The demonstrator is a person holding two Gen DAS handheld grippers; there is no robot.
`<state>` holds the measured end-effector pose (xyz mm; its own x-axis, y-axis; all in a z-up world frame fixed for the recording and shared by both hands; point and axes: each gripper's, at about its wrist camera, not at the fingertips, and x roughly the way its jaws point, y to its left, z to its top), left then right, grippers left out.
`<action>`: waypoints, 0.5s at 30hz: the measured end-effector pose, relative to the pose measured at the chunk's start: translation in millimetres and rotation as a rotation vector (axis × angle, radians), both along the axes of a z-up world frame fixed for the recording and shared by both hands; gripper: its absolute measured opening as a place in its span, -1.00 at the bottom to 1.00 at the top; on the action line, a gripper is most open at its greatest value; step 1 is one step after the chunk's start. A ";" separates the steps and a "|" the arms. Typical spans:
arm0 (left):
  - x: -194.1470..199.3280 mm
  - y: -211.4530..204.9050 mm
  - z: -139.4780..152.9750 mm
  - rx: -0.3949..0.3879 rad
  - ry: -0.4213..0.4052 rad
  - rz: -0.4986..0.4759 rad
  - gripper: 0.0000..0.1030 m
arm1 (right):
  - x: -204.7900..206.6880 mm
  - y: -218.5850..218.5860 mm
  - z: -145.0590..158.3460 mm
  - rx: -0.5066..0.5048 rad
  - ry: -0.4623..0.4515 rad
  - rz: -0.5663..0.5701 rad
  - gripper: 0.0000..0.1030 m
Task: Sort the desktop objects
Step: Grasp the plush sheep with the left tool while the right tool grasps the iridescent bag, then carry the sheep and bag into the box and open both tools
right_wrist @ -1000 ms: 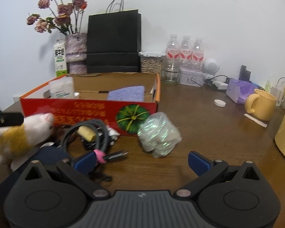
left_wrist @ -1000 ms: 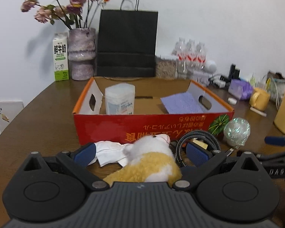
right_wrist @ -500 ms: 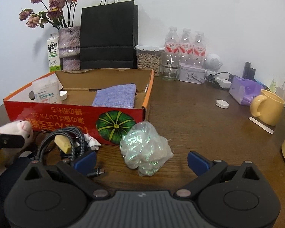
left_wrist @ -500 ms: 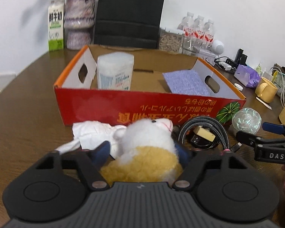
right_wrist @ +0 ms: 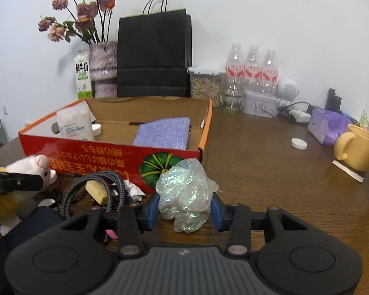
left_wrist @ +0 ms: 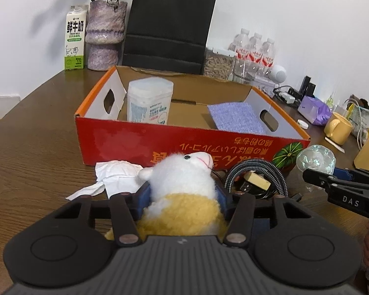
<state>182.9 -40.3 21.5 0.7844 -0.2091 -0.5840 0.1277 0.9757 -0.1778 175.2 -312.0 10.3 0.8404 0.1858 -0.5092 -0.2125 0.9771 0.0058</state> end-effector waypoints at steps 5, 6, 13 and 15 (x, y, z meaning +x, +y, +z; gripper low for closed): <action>-7.5 3.6 11.0 -0.010 -0.048 0.004 -0.05 | -12.4 1.3 13.0 0.010 -0.043 0.011 -0.21; -9.3 4.8 14.3 -0.011 -0.061 0.005 -0.07 | -14.6 2.2 16.2 0.011 -0.053 0.015 -0.20; -16.7 7.4 35.9 -0.021 -0.142 0.008 -0.10 | -20.4 12.7 37.4 0.016 -0.115 0.044 -0.20; -17.5 6.8 43.7 -0.023 -0.172 0.006 -0.10 | -19.5 16.8 42.9 0.018 -0.129 0.052 -0.20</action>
